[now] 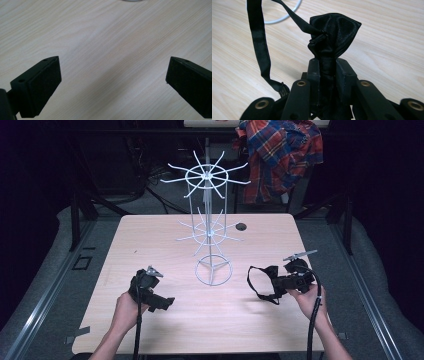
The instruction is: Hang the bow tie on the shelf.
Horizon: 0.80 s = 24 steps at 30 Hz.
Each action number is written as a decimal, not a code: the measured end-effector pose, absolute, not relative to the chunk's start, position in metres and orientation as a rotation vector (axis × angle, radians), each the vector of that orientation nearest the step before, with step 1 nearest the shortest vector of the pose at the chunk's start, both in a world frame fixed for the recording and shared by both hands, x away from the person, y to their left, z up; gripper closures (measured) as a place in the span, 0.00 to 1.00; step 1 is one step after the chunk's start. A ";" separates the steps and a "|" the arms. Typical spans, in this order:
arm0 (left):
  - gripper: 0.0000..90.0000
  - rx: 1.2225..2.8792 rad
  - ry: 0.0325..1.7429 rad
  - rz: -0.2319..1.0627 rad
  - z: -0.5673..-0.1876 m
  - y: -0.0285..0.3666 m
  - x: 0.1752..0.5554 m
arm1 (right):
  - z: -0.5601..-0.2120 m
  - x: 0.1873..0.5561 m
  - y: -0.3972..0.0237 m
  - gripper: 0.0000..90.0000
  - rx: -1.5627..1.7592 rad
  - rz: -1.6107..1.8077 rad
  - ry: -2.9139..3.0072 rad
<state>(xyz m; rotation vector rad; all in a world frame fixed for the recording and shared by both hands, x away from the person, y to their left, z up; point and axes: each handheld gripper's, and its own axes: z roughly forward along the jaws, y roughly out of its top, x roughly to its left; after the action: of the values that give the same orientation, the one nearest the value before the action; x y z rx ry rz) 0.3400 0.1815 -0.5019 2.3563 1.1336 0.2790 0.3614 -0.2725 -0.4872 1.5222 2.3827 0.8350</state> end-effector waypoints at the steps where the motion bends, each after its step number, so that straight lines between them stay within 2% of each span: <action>1: 0.00 2.356 1.134 0.277 -0.502 0.182 0.340 | -0.486 0.361 -0.271 0.83 1.520 0.847 2.384; 24: 0.00 2.329 1.120 0.266 -0.500 0.183 0.340 | -0.465 0.357 -0.257 0.83 1.476 0.967 2.363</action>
<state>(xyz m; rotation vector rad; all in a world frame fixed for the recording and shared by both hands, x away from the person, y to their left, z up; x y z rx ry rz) 0.3399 0.1834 -0.5003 2.3293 1.1203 0.2662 0.3570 -0.2572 -0.4648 1.4756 2.3627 0.9670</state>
